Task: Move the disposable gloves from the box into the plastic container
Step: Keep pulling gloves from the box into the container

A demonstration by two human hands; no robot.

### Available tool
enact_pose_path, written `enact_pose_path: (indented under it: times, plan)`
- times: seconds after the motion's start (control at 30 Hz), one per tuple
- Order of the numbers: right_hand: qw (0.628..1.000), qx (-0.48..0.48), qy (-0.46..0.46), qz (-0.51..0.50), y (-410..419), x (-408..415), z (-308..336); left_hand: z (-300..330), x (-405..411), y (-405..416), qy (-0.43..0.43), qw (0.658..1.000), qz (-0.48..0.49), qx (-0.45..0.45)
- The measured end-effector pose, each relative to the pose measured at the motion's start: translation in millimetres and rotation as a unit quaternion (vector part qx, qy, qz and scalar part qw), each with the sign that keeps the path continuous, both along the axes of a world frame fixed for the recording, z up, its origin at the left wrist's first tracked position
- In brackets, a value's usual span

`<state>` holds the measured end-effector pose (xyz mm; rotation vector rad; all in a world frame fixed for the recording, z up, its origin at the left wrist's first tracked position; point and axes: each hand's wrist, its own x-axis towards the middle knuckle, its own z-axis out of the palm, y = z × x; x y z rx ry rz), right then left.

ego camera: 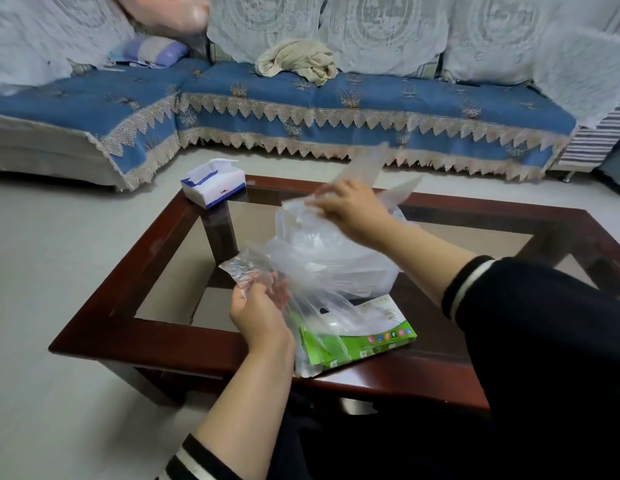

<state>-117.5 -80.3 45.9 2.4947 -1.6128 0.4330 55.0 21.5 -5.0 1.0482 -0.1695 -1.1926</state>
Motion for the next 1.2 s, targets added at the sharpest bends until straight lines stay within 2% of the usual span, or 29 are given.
enact_pose_path:
  times: [0.1, 0.2, 0.33, 0.4, 0.43, 0.5, 0.6, 0.67, 0.73, 0.9, 1.0, 1.07, 1.2]
  plan:
    - [0.986, 0.157, 0.057, -0.002, -13.5, -1.2, -29.6, -1.6, 0.2, -0.4, -0.018, 1.000, 0.010, 0.000]
    - [0.951, 0.301, 0.069, -0.026, -21.9, -0.9, -41.3, 0.9, 0.0, 0.0, -0.022, 1.000, 0.006, -0.006]
    - [0.893, 0.446, 0.013, -0.052, -28.1, 2.7, -54.0, 3.9, -1.6, 0.8, -0.026, 0.999, -0.036, -0.021]
    - [0.878, 0.476, -0.011, -0.051, -29.3, 4.4, -56.2, 4.2, -2.8, 1.2, -0.014, 0.998, -0.060, -0.027]
    - [0.877, 0.475, -0.043, -0.052, -30.0, 3.4, -55.5, 4.3, -3.3, 1.4, -0.007, 0.997, -0.071, -0.031]
    - [0.879, 0.442, -0.163, -0.067, -28.8, -1.4, -47.6, 4.7, -4.7, 2.0, 0.004, 0.995, -0.095, -0.039]
    - [0.863, 0.294, -0.397, -0.107, -20.8, -9.1, -24.8, 8.2, -5.6, 4.0, 0.016, 0.989, -0.138, -0.052]
    - [0.804, 0.188, -0.547, -0.141, -9.8, -11.9, -4.5, 11.7, -5.1, 6.8, 0.023, 0.984, -0.164, -0.062]
    - [0.758, 0.178, -0.614, -0.129, 6.4, -12.5, 17.8, 15.5, -3.9, 9.8, 0.035, 0.980, -0.184, -0.071]
    - [0.751, 0.430, -0.500, -0.037, 43.0, -11.9, 35.2, 26.1, -0.9, 10.0, 0.034, 0.968, -0.223, -0.112]
    - [0.706, 0.521, -0.480, 0.005, 59.7, -18.5, 32.1, 31.9, -4.8, 10.8, 0.065, 0.957, -0.248, -0.132]
    - [0.690, 0.551, -0.469, -0.009, 66.1, -26.4, 31.8, 33.1, -8.1, 11.8, 0.092, 0.952, -0.255, -0.144]
    - [0.710, 0.517, -0.470, -0.090, 69.6, -41.2, 43.5, 35.4, -14.5, 14.8, 0.095, 0.941, -0.277, -0.170]
